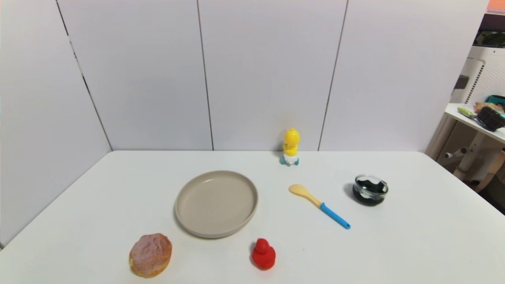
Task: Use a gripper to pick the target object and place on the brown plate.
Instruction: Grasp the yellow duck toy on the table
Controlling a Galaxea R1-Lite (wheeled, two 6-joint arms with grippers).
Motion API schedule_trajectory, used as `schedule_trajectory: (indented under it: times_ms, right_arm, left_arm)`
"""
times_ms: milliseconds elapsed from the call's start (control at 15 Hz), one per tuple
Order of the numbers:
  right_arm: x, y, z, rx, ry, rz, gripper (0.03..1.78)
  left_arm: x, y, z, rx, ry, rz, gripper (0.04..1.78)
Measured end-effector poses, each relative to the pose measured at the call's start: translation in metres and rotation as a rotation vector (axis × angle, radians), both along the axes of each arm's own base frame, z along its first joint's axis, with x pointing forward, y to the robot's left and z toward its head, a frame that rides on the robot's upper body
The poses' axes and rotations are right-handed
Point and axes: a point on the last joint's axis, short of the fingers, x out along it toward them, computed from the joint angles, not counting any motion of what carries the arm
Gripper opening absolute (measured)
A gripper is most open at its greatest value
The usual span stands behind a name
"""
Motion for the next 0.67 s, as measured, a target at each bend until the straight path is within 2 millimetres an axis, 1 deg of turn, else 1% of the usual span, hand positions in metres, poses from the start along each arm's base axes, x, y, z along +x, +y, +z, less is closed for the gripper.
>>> schedule_trajectory:
  times_ms: [200, 267, 333, 467, 533, 667]
  right_arm:
    - [0.0, 0.0, -0.001, -0.01, 0.013, 0.002, 1.7]
    - [0.001, 0.0, 0.001, -0.01, 0.017, 0.003, 1.7]
    - [0.003, 0.0, 0.008, -0.012, 0.013, 0.008, 1.7]
    - [0.008, 0.0, 0.03, -0.024, 0.008, 0.028, 1.7]
    - [0.014, 0.0, 0.046, -0.033, 0.011, 0.048, 1.7]
    - [0.032, 0.001, 0.086, -0.051, 0.014, 0.1, 1.7]
  left_arm:
    - [0.0, 0.0, 0.0, 0.0, 0.0, 0.0, 1.69]
    - [0.0, 0.0, 0.0, 0.0, 0.0, 0.0, 1.69]
    - [0.0, 0.0, 0.0, 0.0, 0.0, 0.0, 1.69]
    - [0.0, 0.0, 0.0, 0.001, 0.0, 0.0, 1.69]
    - [0.0, 0.0, 0.0, 0.0, 0.0, 0.0, 1.69]
    - [0.0, 0.0, 0.0, 0.0, 0.0, 0.0, 1.69]
